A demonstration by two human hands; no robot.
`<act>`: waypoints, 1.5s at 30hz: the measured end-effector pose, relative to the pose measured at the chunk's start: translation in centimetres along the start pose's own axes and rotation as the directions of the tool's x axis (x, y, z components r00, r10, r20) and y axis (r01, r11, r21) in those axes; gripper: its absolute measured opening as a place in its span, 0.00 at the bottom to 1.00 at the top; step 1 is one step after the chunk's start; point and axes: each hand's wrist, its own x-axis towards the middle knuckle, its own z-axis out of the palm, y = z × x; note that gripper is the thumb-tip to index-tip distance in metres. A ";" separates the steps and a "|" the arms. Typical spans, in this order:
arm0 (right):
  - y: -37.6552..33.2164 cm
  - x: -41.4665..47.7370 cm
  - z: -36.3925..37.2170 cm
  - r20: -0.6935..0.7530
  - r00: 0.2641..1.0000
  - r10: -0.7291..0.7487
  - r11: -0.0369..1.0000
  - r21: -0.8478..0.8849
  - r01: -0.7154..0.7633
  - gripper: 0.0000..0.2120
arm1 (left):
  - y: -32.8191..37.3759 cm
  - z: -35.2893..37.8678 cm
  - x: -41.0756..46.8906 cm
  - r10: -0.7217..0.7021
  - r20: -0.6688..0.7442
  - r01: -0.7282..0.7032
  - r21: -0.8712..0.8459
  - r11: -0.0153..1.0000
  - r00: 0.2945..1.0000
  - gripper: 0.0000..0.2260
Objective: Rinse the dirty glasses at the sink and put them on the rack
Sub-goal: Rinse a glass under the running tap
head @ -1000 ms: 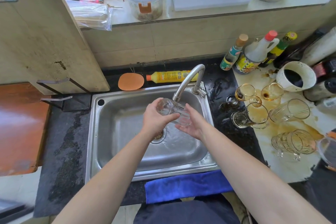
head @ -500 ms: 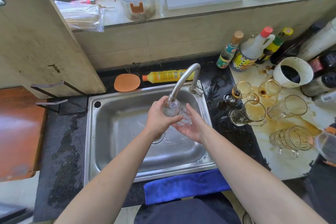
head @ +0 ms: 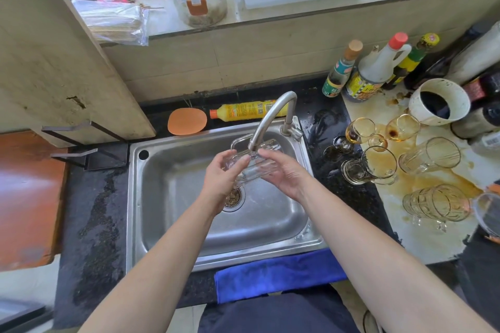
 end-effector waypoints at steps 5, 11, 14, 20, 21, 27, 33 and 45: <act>-0.5 -0.1 0.4 -0.084 0.993 0.088 0.989 -0.115 -0.098 0.34 | 0.0 -0.5 0.0 0.047 0.012 -0.047 -0.010 0.999 0.999 0.21; 0.1 -0.5 0.4 -0.080 0.997 -0.012 0.986 -0.168 -0.001 0.33 | 0.3 -0.3 0.2 -0.045 0.071 0.049 -0.051 0.998 0.996 0.32; 0.8 -0.5 -0.2 -0.030 0.999 -0.023 0.993 -0.119 0.019 0.40 | 1.0 -0.7 0.5 -0.227 0.194 0.253 -0.124 0.959 0.954 0.39; 0.8 -1.2 -1.0 0.084 0.996 -0.003 0.998 0.064 -0.003 0.22 | 0.4 -1.1 0.3 -0.169 0.170 0.200 -0.185 0.962 0.971 0.33; 0.6 -1.2 -1.1 0.066 0.997 0.027 0.994 0.107 -0.034 0.23 | 0.5 -1.0 0.1 -0.115 0.147 0.138 -0.158 0.978 0.983 0.32; 0.3 -0.7 -0.4 -0.119 0.980 0.159 0.976 -0.131 -0.174 0.34 | 0.4 0.4 -0.5 0.155 0.158 -0.184 0.192 0.964 0.975 0.42; 0.8 -0.6 -1.0 -0.093 0.995 0.045 0.992 -0.113 -0.055 0.32 | 0.3 0.1 0.4 -0.003 0.117 -0.016 0.160 0.987 0.993 0.52; -0.1 -0.4 -0.7 -0.195 0.970 0.148 0.988 -0.013 -0.153 0.31 | 1.3 1.1 0.1 0.340 0.143 -0.369 0.357 0.858 0.929 0.31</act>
